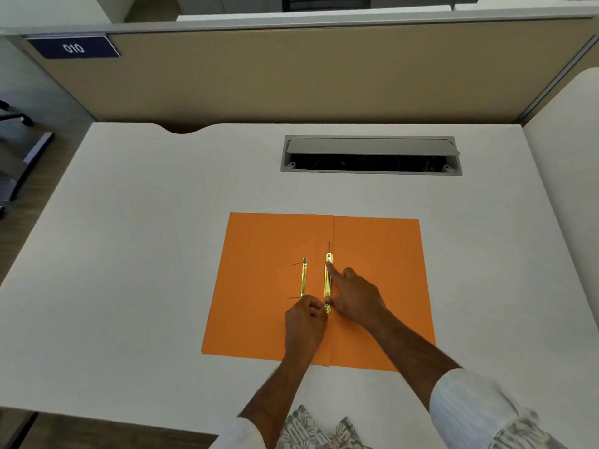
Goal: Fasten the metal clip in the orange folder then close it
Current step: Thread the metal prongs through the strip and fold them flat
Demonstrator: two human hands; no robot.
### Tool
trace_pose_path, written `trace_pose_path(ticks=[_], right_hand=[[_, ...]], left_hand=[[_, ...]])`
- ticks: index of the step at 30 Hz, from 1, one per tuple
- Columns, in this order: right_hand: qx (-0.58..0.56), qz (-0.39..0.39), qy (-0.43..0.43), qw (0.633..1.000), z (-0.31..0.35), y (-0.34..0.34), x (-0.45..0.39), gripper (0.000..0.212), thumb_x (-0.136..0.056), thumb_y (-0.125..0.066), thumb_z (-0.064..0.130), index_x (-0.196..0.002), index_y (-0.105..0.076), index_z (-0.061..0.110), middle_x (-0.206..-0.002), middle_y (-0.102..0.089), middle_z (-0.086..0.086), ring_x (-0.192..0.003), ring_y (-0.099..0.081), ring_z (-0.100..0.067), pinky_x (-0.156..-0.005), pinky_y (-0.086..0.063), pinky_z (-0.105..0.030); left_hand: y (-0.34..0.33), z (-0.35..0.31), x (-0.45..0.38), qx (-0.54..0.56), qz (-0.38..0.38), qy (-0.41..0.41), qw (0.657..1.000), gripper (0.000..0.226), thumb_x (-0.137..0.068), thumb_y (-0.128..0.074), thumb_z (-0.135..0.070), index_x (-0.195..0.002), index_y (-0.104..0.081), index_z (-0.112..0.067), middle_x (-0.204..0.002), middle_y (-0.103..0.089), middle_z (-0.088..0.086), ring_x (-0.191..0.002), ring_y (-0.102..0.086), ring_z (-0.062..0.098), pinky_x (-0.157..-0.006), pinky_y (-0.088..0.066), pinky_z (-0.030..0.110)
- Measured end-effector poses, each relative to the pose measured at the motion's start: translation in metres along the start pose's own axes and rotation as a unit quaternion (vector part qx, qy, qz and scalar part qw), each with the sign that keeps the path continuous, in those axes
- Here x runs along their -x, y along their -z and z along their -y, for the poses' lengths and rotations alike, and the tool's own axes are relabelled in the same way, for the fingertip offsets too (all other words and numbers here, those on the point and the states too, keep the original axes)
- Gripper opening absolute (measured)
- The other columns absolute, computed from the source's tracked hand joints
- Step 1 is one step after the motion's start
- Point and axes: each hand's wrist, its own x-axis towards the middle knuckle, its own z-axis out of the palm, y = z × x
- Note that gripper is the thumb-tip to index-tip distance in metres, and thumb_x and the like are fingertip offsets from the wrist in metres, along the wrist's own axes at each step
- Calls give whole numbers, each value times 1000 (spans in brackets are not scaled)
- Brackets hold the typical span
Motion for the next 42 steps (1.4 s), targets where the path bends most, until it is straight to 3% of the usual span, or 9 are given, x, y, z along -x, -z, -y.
trace_pose_path(ticks=[10, 14, 18, 21, 26, 31, 33, 42], right_hand=[[20, 3, -3, 1000, 3, 1, 1, 87, -87, -61, 57, -153, -10, 32, -131, -49, -9, -112, -58, -30, -79, -53, -41], [30, 5, -5, 1000, 5, -1, 2, 86, -88, -60, 56, -154, -10, 30, -133, -48, -10, -112, -58, -30, -79, -52, -41], [33, 3, -7, 999, 6, -1, 2, 86, -88, -60, 54, -154, -9, 30, -132, -47, -10, -112, -57, -31, -78, -51, -41], [33, -1, -9, 999, 7, 0, 2, 87, -88, -60, 54, -154, -9, 30, -131, -48, -10, -111, -57, -32, -78, -50, -42], [38, 0, -7, 999, 7, 0, 3, 86, -89, -59, 54, -154, -9, 29, -132, -47, -10, -110, -57, -31, -78, -51, -41], [35, 5, -9, 999, 8, 2, 5, 85, -90, -59, 54, -155, -10, 29, -133, -47, -10, -113, -56, -32, -80, -50, -41], [34, 8, -10, 999, 8, 3, 5, 84, -90, -58, 53, -154, -10, 29, -134, -47, -11, -114, -55, -32, -81, -50, -42], [23, 3, -7, 1000, 11, 6, 11, 81, -92, -58, 52, -154, -12, 29, -134, -48, -11, -114, -55, -31, -81, -51, -41]], left_hand=[[-5, -2, 6, 21, -10, 31, 999, 11, -87, -69, -16, -77, -71, -17, -68, -66, -9, -61, -59, 2, -58, -43, 9], [-7, -3, 9, 35, -13, 59, 998, 10, -85, -68, -14, -77, -75, -13, -69, -69, -6, -63, -63, 6, -60, -49, 19], [-8, -6, 9, 84, -17, 94, 992, 12, -84, -68, -14, -75, -74, -10, -71, -74, 7, -65, -72, 29, -65, -63, 40], [-9, -7, 9, 116, -17, 112, 987, 15, -86, -68, -15, -73, -73, -11, -67, -74, 9, -60, -73, 31, -64, -64, 44], [-12, -7, 14, 115, -12, 105, 988, 14, -87, -69, -15, -75, -74, -11, -70, -75, 10, -63, -72, 31, -65, -64, 43], [-12, -9, 16, 49, -38, 89, 994, 12, -86, -68, -15, -74, -72, -13, -68, -69, -2, -57, -59, 7, -55, -47, 20], [-11, -9, 17, 28, -41, 87, 995, 13, -86, -68, -18, -74, -69, -14, -68, -68, -3, -58, -58, 5, -51, -40, 16], [1, 2, 14, -9, -13, 92, 996, 17, -84, -75, -29, -81, -69, -13, -80, -72, -1, -75, -67, 17, -63, -46, 25]])
